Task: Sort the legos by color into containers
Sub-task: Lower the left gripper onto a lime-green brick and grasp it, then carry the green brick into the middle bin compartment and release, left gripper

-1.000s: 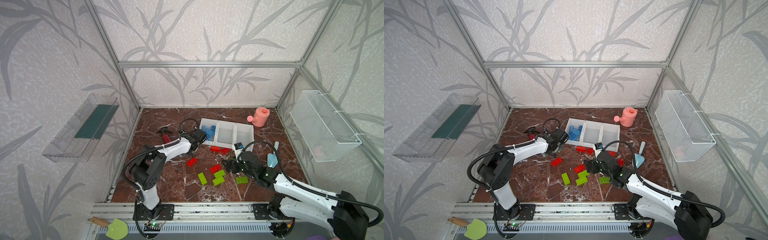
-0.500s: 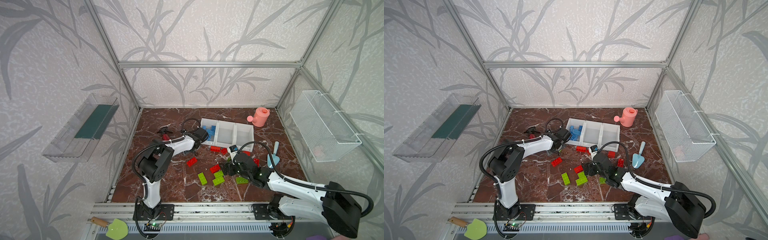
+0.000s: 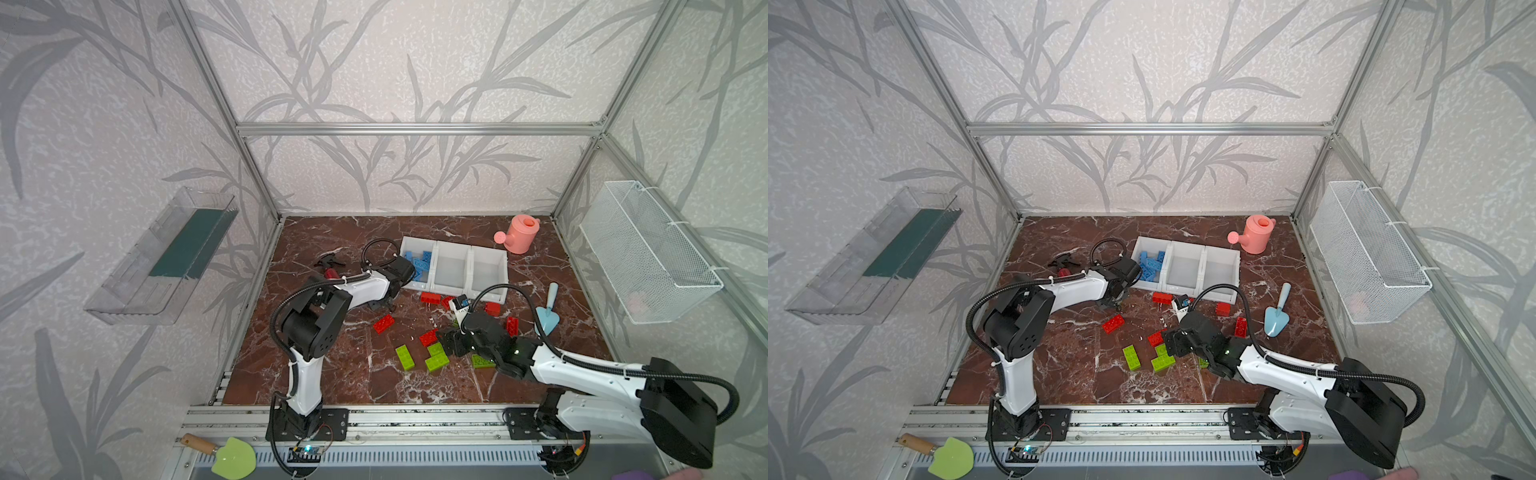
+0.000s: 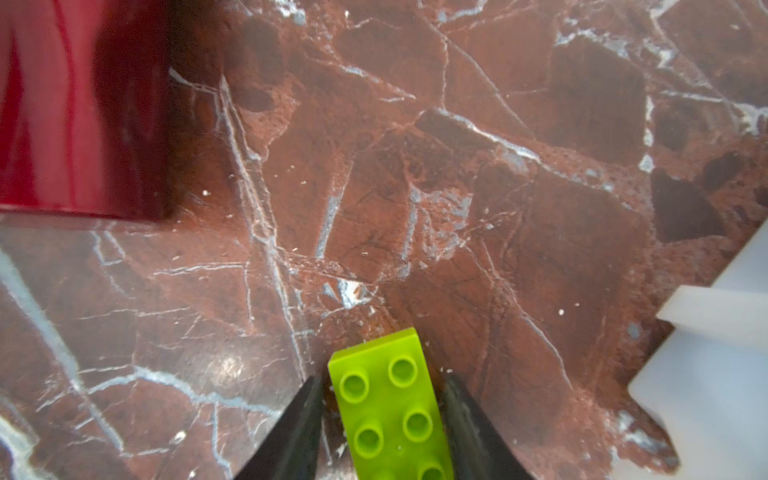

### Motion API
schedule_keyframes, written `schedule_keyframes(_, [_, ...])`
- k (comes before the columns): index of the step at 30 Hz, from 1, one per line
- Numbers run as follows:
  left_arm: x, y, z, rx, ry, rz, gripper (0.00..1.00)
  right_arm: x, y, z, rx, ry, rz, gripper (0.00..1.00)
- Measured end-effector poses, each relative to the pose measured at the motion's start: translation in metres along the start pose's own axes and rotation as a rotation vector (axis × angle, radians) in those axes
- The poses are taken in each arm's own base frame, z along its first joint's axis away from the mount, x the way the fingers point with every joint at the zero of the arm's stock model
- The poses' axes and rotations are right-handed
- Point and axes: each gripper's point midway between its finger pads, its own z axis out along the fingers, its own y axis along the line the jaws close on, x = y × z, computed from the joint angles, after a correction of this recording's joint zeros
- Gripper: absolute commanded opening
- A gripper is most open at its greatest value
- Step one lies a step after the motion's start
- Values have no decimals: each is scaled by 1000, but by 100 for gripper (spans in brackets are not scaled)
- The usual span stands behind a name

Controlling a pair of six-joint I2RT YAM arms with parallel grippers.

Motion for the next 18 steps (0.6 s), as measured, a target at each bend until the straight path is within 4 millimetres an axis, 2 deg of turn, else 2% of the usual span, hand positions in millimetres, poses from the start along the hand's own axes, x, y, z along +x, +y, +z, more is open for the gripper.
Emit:
schedule_keyframes(9, [-1, 5, -9, 15, 7, 23, 33, 0, 3, 3, 3, 6, -17, 86])
schedule_keyframes(18, [-22, 1, -44, 92, -37, 51, 32, 1, 3, 5, 7, 10, -30, 86])
